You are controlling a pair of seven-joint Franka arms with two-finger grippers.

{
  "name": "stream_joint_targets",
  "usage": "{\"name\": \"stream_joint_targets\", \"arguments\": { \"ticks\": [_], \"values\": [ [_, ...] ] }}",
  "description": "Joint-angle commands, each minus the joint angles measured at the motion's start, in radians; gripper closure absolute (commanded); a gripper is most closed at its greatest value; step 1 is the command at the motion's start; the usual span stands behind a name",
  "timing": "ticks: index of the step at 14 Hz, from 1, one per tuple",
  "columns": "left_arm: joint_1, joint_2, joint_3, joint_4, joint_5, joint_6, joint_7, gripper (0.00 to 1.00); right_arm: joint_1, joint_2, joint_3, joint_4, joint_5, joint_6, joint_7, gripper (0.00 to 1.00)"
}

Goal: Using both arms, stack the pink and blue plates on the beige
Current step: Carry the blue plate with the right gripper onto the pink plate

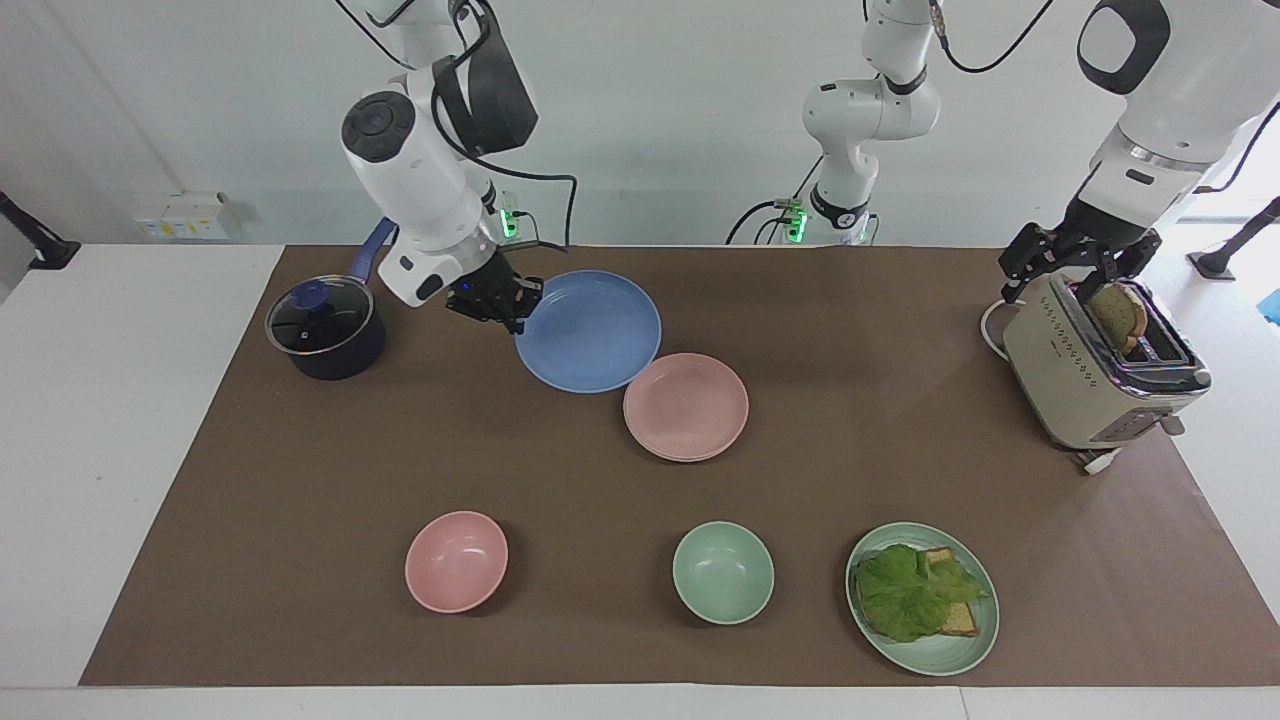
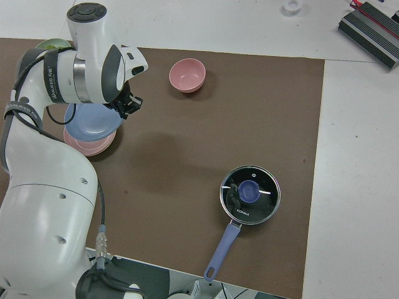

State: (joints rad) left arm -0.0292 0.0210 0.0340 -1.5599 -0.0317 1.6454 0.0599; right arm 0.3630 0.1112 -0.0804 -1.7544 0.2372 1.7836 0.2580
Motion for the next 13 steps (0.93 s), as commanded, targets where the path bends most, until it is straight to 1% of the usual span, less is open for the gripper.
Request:
{"name": "stream_joint_targets", "arguments": {
  "ticks": [1, 3, 4, 6, 8, 11, 13],
  "values": [
    [0.008, -0.015, -0.005, -0.008, 0.018, -0.015, 0.001, 0.00, 0.042, 0.018, -0.005, -0.023, 0.031, 0.054, 0.044, 1.00],
    [0.008, -0.015, -0.005, -0.008, 0.018, -0.015, 0.001, 0.00, 0.082, 0.045, -0.004, -0.036, 0.031, 0.089, 0.076, 1.00],
    [0.008, -0.015, -0.005, -0.008, 0.018, -0.015, 0.001, 0.00, 0.112, 0.057, -0.005, -0.049, 0.033, 0.140, 0.095, 1.00],
    [0.008, -0.015, -0.005, -0.008, 0.018, -0.015, 0.001, 0.00, 0.131, 0.091, -0.002, -0.053, 0.039, 0.192, 0.098, 1.00],
    [0.008, -0.015, -0.005, -0.008, 0.018, -0.015, 0.001, 0.00, 0.152, 0.113, -0.002, -0.054, 0.073, 0.240, 0.102, 1.00],
    [0.008, -0.015, -0.005, -0.008, 0.018, -0.015, 0.001, 0.00, 0.189, 0.163, -0.002, -0.056, 0.074, 0.312, 0.104, 1.00],
    [0.008, -0.015, -0.005, -0.008, 0.018, -0.015, 0.001, 0.00, 0.195, 0.174, -0.002, -0.069, 0.074, 0.336, 0.093, 1.00]
  ]
}}
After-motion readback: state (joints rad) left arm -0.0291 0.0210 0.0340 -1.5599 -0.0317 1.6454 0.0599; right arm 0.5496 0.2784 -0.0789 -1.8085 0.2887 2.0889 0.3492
